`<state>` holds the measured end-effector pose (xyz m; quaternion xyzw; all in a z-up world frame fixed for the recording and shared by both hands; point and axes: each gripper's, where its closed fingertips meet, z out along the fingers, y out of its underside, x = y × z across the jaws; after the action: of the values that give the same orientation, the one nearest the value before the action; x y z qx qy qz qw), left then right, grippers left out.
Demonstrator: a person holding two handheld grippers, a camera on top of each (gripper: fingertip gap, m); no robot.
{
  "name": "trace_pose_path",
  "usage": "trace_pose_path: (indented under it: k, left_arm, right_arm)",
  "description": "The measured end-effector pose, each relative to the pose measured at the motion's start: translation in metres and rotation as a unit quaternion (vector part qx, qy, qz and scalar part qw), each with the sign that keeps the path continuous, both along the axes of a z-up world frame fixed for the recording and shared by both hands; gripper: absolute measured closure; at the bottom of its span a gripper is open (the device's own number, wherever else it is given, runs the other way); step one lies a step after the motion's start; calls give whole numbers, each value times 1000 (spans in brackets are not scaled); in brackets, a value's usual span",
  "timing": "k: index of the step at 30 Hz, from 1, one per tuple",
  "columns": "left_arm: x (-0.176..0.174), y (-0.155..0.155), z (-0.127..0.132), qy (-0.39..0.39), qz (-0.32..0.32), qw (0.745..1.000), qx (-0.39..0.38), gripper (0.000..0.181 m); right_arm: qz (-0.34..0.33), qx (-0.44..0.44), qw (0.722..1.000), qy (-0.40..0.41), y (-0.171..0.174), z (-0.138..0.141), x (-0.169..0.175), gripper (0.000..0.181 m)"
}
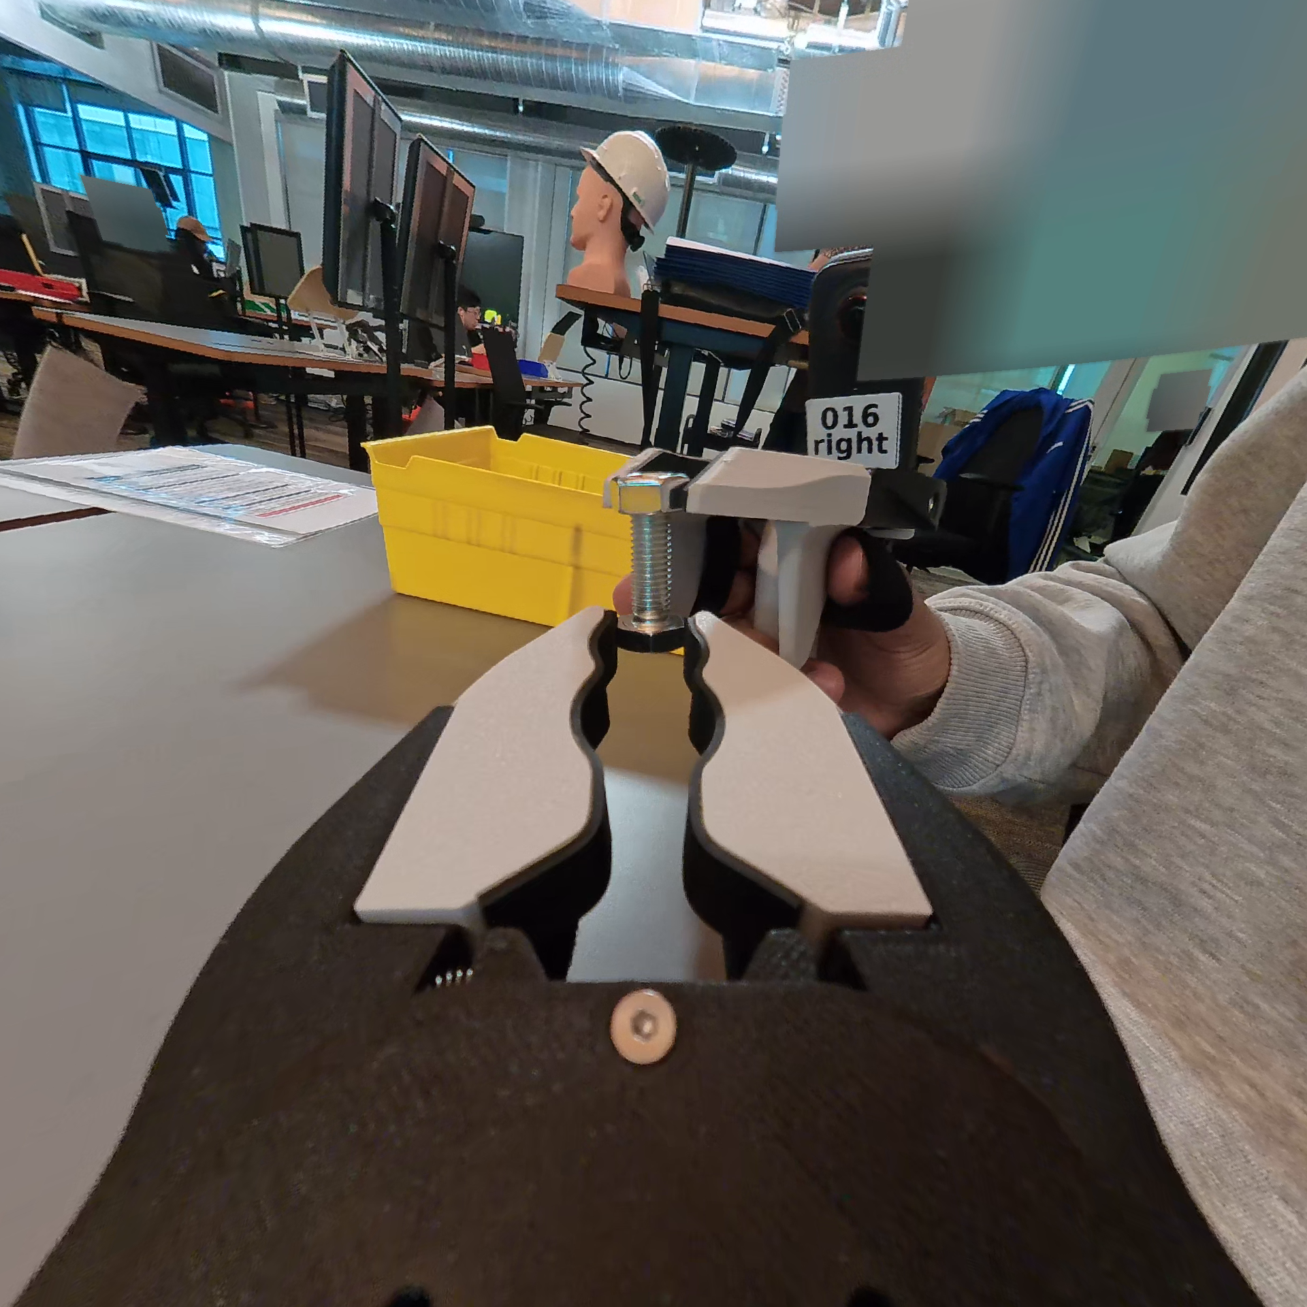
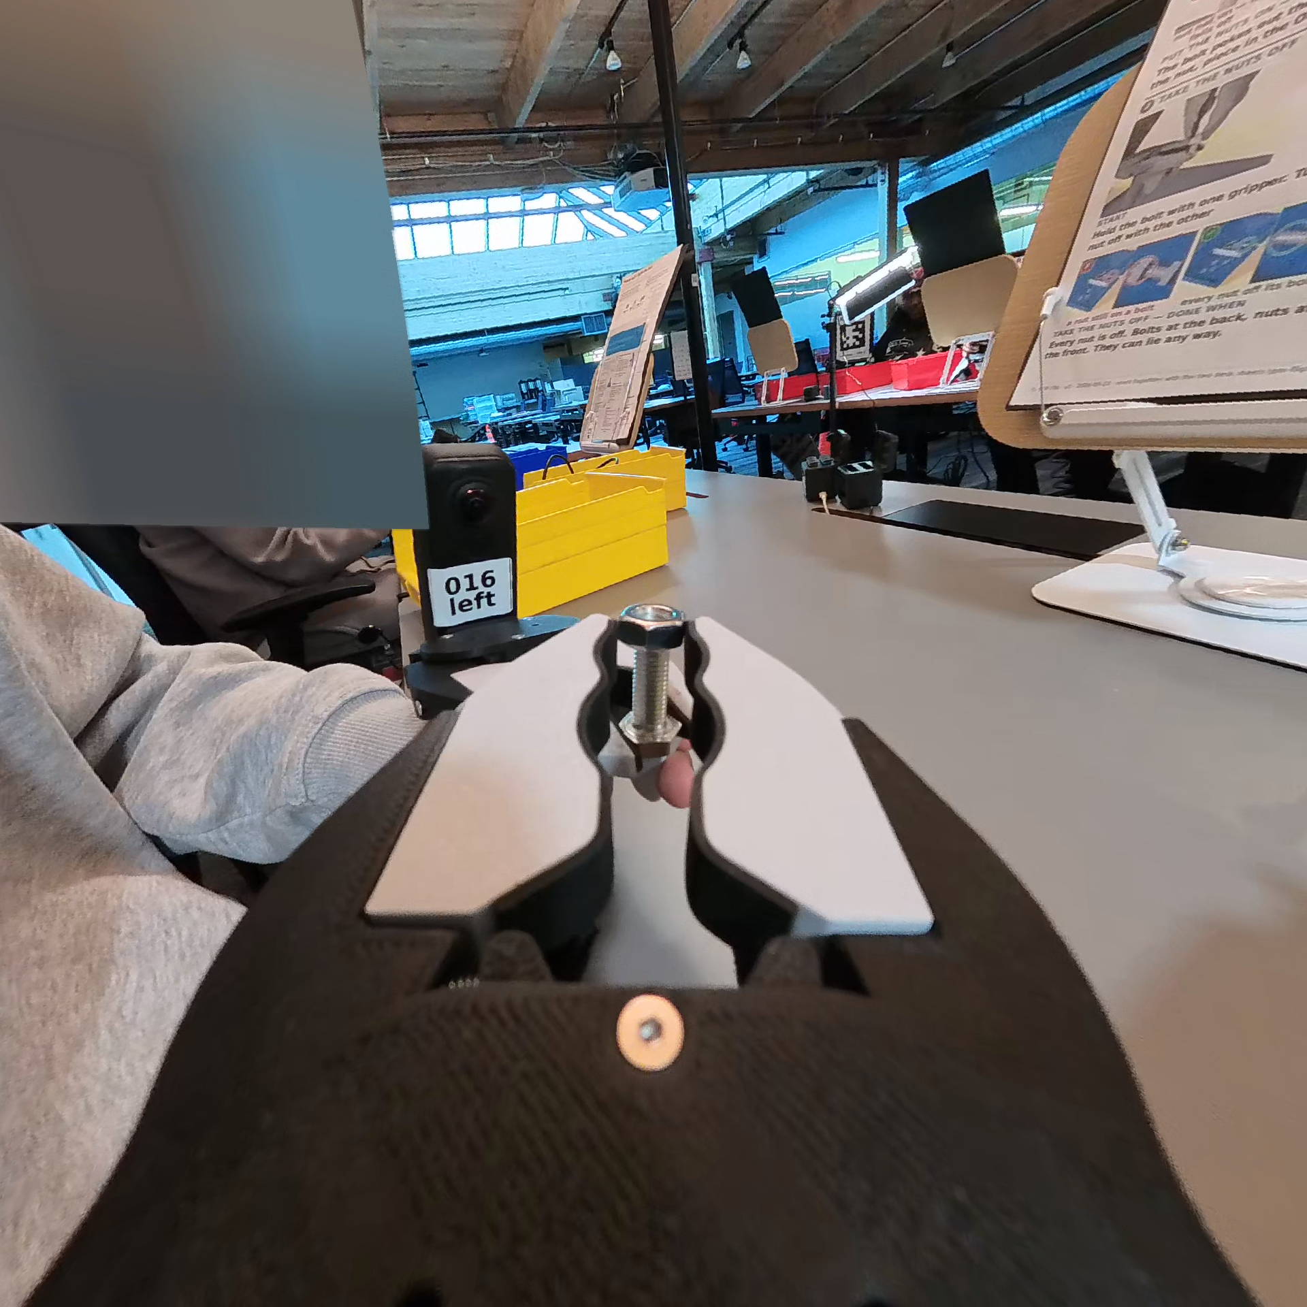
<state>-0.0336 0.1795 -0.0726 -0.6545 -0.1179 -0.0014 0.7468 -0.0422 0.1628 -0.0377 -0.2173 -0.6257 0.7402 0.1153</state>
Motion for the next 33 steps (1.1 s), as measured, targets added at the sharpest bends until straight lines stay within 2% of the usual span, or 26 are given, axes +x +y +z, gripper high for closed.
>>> trace_pose_path:
  k: [18, 33]
  left_arm:
    - [6, 1, 2, -18, -30, 999, 12, 163]
    - [13, -1, 7, -51, -71, 996, 37, 163]
  right_arm:
    - [56, -49, 996, -41, 0, 1, 3, 164]
    - [66, -51, 996, -24, 1, 5, 8, 164]
